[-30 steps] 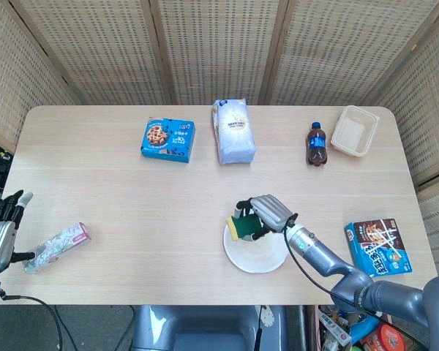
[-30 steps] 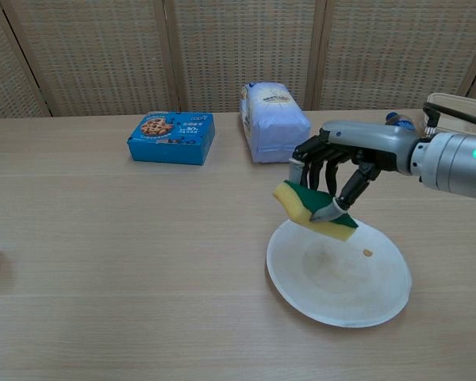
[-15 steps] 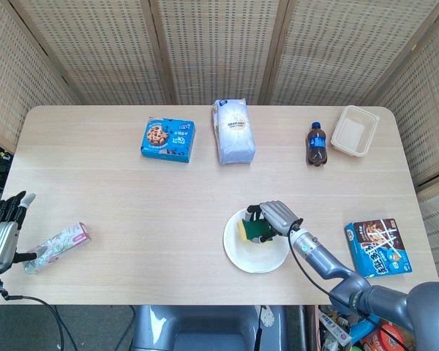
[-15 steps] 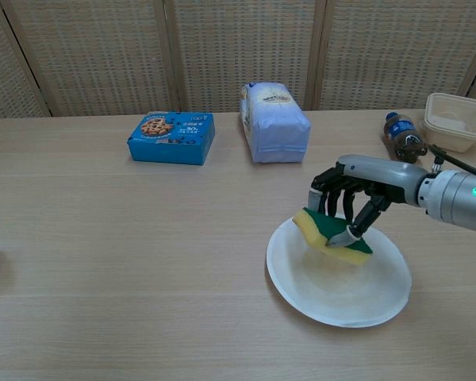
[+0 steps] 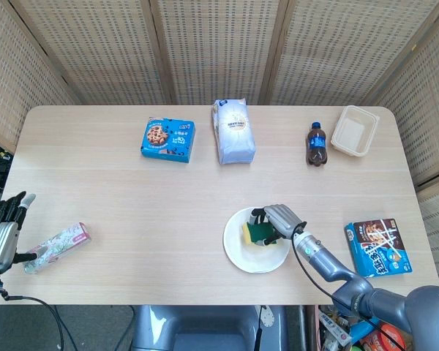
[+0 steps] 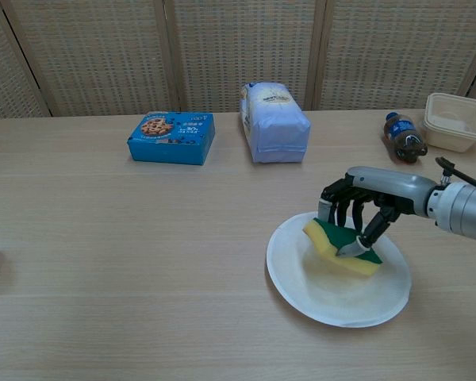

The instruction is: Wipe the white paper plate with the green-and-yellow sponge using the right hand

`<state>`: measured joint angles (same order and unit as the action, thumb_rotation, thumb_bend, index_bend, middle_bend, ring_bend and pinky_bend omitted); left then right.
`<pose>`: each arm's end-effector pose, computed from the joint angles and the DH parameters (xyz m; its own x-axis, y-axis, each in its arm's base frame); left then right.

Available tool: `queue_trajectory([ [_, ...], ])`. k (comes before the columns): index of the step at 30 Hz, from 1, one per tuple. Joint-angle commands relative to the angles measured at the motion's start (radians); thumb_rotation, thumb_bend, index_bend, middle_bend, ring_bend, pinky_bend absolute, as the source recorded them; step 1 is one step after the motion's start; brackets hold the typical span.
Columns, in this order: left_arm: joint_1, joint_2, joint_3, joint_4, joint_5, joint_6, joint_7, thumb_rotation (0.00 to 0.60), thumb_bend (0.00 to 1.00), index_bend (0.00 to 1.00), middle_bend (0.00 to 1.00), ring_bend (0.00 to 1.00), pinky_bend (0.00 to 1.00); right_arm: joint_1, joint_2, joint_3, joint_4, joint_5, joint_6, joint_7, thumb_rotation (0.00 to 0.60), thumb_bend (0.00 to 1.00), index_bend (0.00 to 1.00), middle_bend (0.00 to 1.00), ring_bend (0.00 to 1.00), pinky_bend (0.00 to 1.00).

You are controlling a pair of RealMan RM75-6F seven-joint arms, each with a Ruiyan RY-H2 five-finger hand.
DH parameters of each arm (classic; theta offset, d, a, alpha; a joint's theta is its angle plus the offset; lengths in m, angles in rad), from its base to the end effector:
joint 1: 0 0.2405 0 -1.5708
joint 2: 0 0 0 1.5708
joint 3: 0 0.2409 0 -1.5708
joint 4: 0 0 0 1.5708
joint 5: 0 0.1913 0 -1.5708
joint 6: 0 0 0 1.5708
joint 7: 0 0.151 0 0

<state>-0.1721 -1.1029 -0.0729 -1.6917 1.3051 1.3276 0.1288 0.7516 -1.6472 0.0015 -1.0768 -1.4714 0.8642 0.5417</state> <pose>-0.2919 0.2109 0.1579 0.4197 0.1233 0.8992 0.8993 0.0776 -0.4304 -0.1905 -0.3350 -0.0376 0.1557 -0.5404 0.8269 -0.9489 -0.3144 -0.0268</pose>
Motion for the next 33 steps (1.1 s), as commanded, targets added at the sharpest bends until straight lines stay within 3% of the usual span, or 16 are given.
queue_trajectory([
  [1, -0.001, 0.0, 0.0, 0.0, 0.001, 0.0, 0.0, 0.6, 0.0, 0.0, 0.0, 0.0, 0.0, -0.009, -0.004, -0.009, 0.014, -0.011, 0.001, 0.021, 0.6, 0.29, 0.55, 0.53, 0.43, 0.5],
  [25, -0.003, -0.005, 0.009, -0.002, 0.007, -0.007, 0.007, 0.6, 0.0, 0.0, 0.0, 0.0, 0.0, -0.047, -0.07, -0.052, 0.163, -0.081, 0.027, 0.164, 0.6, 0.33, 0.56, 0.54, 0.43, 0.5],
  [33, -0.004, -0.006, 0.009, -0.002, 0.003, -0.009, 0.008, 0.6, 0.0, 0.0, 0.0, 0.0, 0.0, -0.046, -0.056, -0.04, 0.148, -0.098, 0.065, 0.184, 0.6, 0.33, 0.56, 0.54, 0.43, 0.5],
])
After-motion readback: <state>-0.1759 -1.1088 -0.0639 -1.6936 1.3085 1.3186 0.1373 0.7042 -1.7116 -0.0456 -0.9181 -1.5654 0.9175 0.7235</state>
